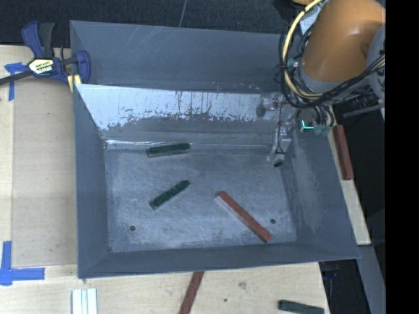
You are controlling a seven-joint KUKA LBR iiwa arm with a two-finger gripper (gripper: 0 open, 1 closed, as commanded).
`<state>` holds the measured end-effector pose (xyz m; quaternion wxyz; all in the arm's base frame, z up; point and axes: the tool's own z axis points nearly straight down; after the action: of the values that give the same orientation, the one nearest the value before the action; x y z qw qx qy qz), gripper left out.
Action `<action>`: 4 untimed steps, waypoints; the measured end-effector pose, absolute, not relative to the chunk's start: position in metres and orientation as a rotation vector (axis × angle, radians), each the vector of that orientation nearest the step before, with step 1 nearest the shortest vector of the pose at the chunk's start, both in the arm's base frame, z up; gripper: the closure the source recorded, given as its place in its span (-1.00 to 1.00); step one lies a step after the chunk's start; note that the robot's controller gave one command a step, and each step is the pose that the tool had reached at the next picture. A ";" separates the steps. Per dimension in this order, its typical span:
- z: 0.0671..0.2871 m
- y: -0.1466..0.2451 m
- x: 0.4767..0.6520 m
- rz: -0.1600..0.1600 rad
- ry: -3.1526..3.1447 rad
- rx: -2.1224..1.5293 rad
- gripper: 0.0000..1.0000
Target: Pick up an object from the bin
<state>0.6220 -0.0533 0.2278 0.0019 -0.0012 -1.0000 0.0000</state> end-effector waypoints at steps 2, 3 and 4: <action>0.204 -0.019 0.565 0.000 -3.148 -0.055 -1.00; 0.178 0.009 0.561 -0.001 -3.141 -0.101 -1.00; 0.135 0.023 0.544 0.000 -3.149 0.013 -1.00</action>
Offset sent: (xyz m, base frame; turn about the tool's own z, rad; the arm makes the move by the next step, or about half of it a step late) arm -0.0815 0.0501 -0.0373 0.0434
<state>0.5442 0.0226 0.1351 -0.0039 0.0041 -1.0000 -0.0001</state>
